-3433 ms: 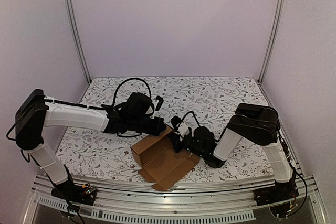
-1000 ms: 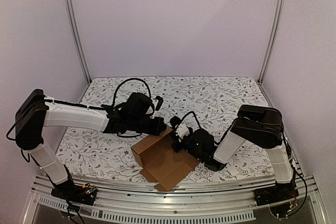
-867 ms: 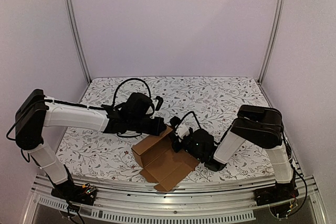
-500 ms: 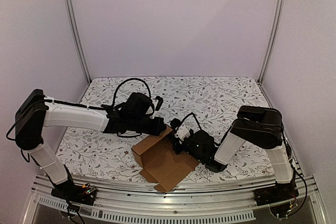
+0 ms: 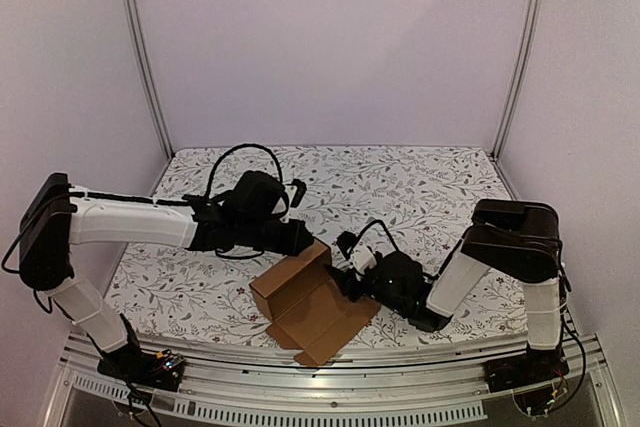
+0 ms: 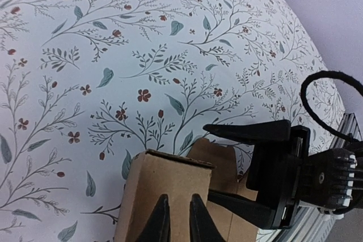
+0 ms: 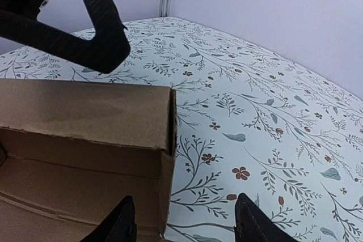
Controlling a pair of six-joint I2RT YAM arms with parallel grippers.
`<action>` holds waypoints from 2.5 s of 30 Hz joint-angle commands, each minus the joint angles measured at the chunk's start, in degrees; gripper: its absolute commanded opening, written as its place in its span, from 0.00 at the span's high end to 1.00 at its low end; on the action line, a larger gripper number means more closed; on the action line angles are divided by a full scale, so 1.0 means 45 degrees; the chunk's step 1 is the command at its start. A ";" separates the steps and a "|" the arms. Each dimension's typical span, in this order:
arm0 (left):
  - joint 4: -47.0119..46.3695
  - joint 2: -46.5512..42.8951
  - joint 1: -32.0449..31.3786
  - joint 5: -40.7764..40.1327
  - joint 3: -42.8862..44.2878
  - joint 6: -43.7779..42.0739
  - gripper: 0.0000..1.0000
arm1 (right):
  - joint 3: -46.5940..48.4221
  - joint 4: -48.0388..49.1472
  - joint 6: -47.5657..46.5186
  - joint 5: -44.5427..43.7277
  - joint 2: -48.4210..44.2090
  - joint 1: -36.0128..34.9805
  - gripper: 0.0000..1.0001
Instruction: Fold the paper box
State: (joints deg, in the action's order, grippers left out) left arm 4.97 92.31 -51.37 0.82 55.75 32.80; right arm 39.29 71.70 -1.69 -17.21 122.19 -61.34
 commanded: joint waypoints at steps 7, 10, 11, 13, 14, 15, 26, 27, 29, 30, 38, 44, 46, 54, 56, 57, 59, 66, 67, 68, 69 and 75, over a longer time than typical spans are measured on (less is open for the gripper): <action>0.2014 -0.1736 -0.0048 -0.0929 0.0830 -0.0730 0.60 | -0.1583 -0.4839 0.1492 0.0848 -0.4719 -0.0069 0.28; 0.2461 -0.2280 -0.0031 -0.1273 0.0669 -0.0882 0.49 | -0.1730 -0.7584 0.2074 0.1294 -0.6289 0.0031 0.21; 0.2585 -0.2461 -0.0019 -0.1351 0.0592 -0.0914 0.44 | -0.1671 -0.8559 0.2278 0.1629 -0.6872 0.0100 0.17; 0.2810 -0.2830 -0.0009 -0.1511 0.0441 -0.0906 0.38 | -0.1457 -1.0748 0.2576 0.2168 -0.8010 0.0201 0.07; 0.2883 -0.3088 -0.0009 -0.1498 0.0343 -0.0919 0.35 | -0.1398 -1.1626 0.2692 0.2400 -0.8545 0.0227 0.02; 0.2943 -0.3260 0.0005 -0.1489 0.0256 -0.0923 0.29 | -0.1388 -1.2444 0.2786 0.2514 -0.8937 0.0230 0.01; 0.3860 -0.4021 0.0175 -0.0982 -0.0572 -0.0925 0.00 | -0.1161 -1.8616 0.6008 0.2586 -1.1782 0.0613 0.01; 0.3898 -0.4068 0.0194 -0.0956 -0.0620 -0.0936 0.00 | -0.1229 -1.8637 0.6154 0.2913 -1.1807 0.0681 0.01; 0.4014 -0.4101 0.0224 -0.0886 -0.0645 -0.0974 0.00 | -0.1233 -1.8668 0.6454 0.3612 -1.1689 0.0827 0.02; 0.4044 -0.4092 0.0240 -0.0885 -0.0654 -0.0993 0.01 | -0.1189 -1.8674 0.6573 0.4038 -1.1497 0.0864 0.05; 0.4138 -0.3770 0.0303 -0.0623 -0.0681 -0.1074 0.00 | -0.0381 -1.8643 0.7012 0.5500 -0.9413 0.1248 0.31; 0.4134 -0.3720 0.0313 -0.0486 -0.0832 -0.1019 0.00 | -0.0117 -1.8067 0.6913 0.5960 -0.8531 0.1514 0.41; 0.4034 -0.3719 0.0307 -0.0411 -0.0897 -0.0985 0.00 | -0.0100 -1.7848 0.6919 0.6096 -0.8318 0.1651 0.45; 0.4006 -0.3465 0.0313 -0.0280 -0.0903 -0.1001 0.00 | -0.0052 -1.6664 0.7037 0.6851 -0.7255 0.2021 0.57; 0.4028 -0.3444 0.0304 -0.0280 -0.0896 -0.1014 0.01 | 0.0006 -1.6499 0.7055 0.6988 -0.7044 0.2045 0.61; 0.4026 -0.3429 0.0313 -0.0280 -0.0886 -0.1006 0.00 | 0.0018 -1.6410 0.7056 0.7050 -0.6862 0.2049 0.63; 0.4029 -0.3401 0.0305 -0.0280 -0.0884 -0.1008 0.00 | 0.0019 -1.6158 0.7089 0.7215 -0.6635 0.2078 0.66; 0.4028 -0.3227 0.0316 0.0097 -0.0899 -0.0996 0.00 | -0.0342 -1.5205 0.7246 0.7364 -0.6106 0.2184 0.80; 0.4031 -0.3229 0.0315 0.0119 -0.0893 -0.0991 0.00 | -0.0368 -1.5176 0.7241 0.7376 -0.6101 0.2186 0.83; 0.4022 -0.3219 0.0305 0.0129 -0.0902 -0.0964 0.00 | -0.0388 -1.5173 0.7234 0.7378 -0.6126 0.2203 0.86; 0.4043 -0.3228 0.0304 0.0150 -0.0884 -0.0946 0.00 | -0.0390 -1.5189 0.7232 0.7370 -0.6155 0.2193 0.89; 0.4194 -0.3286 0.0303 0.0062 -0.0750 -0.0978 0.01 | -0.0192 -1.5740 0.6995 0.7266 -0.6934 0.2185 1.00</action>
State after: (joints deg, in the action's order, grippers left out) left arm 22.26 77.23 -50.74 0.89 52.40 28.71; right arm 38.17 2.68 30.68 15.79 93.60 -51.79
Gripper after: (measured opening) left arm 0.995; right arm 0.008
